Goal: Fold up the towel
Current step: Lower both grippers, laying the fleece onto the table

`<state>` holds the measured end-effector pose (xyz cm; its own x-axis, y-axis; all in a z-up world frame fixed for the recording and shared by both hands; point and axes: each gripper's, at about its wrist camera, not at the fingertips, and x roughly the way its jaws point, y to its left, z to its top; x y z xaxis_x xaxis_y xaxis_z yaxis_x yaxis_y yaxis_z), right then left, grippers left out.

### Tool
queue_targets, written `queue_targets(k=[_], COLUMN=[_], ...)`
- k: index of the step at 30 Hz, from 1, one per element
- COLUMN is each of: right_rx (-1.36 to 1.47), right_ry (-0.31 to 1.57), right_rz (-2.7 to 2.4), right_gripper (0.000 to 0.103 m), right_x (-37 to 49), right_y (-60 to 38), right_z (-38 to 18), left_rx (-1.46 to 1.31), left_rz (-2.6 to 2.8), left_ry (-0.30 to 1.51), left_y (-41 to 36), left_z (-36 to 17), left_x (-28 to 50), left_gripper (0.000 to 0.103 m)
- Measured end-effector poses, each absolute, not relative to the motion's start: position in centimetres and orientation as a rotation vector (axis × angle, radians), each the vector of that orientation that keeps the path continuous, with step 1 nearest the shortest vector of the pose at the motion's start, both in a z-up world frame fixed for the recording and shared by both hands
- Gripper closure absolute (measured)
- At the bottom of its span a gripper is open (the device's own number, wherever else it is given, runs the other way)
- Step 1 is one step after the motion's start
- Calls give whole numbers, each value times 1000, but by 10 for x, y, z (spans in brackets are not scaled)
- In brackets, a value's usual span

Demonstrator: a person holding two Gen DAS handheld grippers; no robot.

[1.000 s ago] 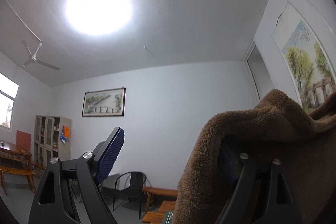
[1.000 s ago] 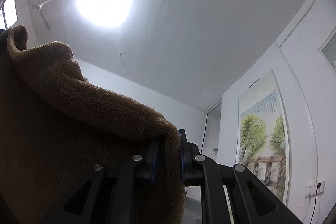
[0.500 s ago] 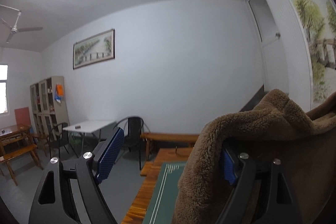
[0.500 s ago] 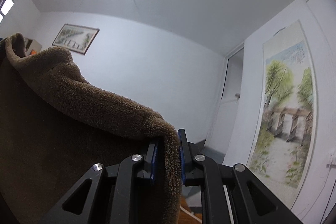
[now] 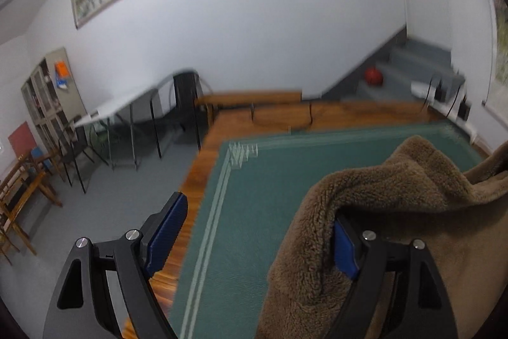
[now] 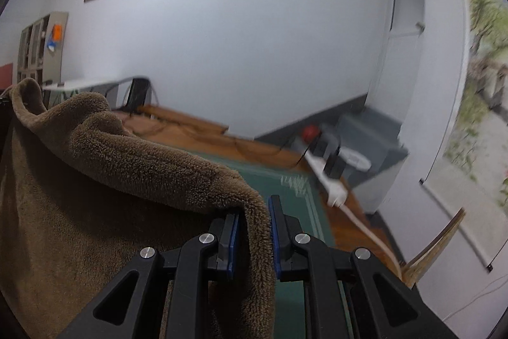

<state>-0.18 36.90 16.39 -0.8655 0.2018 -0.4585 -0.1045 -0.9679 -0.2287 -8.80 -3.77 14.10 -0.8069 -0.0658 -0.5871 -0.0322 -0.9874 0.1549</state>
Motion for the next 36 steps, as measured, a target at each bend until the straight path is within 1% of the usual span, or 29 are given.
queue_targets(k=[3, 7, 10, 15, 19, 21, 22, 23, 24, 27, 29, 32, 36], right_rx=[-913, -1089, -1158, -1285, -1330, -1320, -1307, -1277, -1244, -1147, -1106, -1119, -1191], right_ry=[-241, -133, -141, -174, -211, -227, -239, -260, -288, -377, -388, -324, -214], right_rz=[2863, 2838, 2817, 2781, 2763, 2767, 2769, 2774, 2780, 2795, 2834, 2934, 3054], right_gripper=[87, 87, 87, 86, 77, 66, 48, 35, 33, 33, 33, 33, 33], right_x=[-33, -56, -59, -68, -70, -66, -63, -58, -52, -34, -22, -14, -21], right_y=[379, 385, 384, 376, 376, 374, 374, 372, 370, 361, 353, 338, 310], right_z=[127, 81, 64, 51, 57, 63, 67, 72, 79, 101, 118, 139, 148], left_rx=[1122, 1269, 1363, 1497, 1571, 1607, 1619, 1631, 1643, 1635, 1605, 1548, 1580], left_rz=[-2913, -2861, -2828, -2791, -2789, -2792, -2797, -2802, -2807, -2837, -2864, -2919, -2963], left_ry=[-269, -294, -319, -340, -319, -283, -263, -244, -224, -156, -134, -108, -142], left_y=[-29, -25, -23, -19, -24, -29, -32, -34, -37, -45, -47, -43, -16], left_z=[103, 62, 37, 11, 10, 14, 17, 20, 22, 36, 49, 69, 71], left_x=[-126, -154, -166, -178, -180, -177, -174, -172, -170, -157, -146, -131, -131], left_gripper=[17, 17, 17, 17, 17, 17, 17, 17, 17, 17, 17, 17, 13])
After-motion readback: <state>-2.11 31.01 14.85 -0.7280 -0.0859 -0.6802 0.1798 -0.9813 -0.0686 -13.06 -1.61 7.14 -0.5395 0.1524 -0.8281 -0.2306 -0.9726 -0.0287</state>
